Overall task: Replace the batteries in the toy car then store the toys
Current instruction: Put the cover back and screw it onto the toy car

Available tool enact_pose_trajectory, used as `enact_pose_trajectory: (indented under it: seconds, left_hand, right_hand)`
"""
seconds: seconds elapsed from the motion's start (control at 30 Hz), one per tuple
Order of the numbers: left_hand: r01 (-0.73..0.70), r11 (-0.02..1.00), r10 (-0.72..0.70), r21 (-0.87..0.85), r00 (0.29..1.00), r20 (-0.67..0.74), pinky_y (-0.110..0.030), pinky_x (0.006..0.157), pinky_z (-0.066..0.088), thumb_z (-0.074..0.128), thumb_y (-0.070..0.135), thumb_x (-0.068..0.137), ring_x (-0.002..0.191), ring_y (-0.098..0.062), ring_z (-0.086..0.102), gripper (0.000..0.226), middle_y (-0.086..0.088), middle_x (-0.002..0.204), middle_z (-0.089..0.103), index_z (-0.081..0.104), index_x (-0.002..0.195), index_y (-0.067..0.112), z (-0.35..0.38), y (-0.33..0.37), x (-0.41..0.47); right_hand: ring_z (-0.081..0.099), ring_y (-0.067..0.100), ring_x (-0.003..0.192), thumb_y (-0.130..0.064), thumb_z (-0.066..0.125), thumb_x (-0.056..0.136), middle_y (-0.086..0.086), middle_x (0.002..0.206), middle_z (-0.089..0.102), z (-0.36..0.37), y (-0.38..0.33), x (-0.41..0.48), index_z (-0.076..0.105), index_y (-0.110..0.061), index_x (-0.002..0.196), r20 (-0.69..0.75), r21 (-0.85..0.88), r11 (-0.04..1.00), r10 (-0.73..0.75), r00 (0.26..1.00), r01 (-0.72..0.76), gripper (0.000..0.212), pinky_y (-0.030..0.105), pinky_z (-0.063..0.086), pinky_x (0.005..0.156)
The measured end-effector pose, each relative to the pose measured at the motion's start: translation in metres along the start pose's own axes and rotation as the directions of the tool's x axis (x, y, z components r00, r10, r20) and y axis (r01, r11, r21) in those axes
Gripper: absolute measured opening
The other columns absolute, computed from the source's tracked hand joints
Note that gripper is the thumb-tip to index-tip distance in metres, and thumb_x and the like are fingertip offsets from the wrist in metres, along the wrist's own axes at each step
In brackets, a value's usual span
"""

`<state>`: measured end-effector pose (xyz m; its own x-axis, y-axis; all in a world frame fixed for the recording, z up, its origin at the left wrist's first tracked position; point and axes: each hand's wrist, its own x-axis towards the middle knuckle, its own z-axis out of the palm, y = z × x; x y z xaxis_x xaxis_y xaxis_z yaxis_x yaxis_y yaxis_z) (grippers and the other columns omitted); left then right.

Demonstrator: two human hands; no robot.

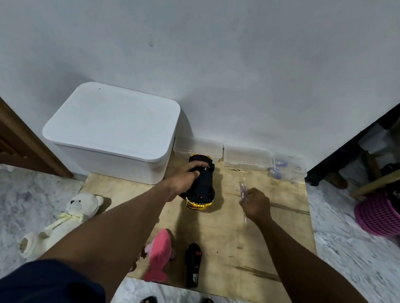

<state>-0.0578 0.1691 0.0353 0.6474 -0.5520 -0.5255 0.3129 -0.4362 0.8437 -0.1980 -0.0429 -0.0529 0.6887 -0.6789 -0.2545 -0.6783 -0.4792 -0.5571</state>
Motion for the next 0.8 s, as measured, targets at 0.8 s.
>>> enact_pose_trajectory:
  seconds: [0.8]
  left_hand:
    - [0.010, 1.000, -0.010, 0.007, 1.000, 0.015, -0.033, 0.065, 0.056, 0.034, 0.014, 0.103, 0.093, -0.020, 0.065, 0.039, -0.006, 0.120, 0.064, 0.062, 0.119, 0.037, -0.004, 0.013, -0.018]
  right_hand:
    - [0.073, 0.028, 0.087, 0.007, 0.061, 0.091, 0.017, 0.097, 0.070, -0.041, -0.149, -0.013, 0.037, -0.035, 0.148, -0.213, 0.723, 0.601, -0.273, 0.938, 0.339, 0.075, 0.041, 0.063, 0.071]
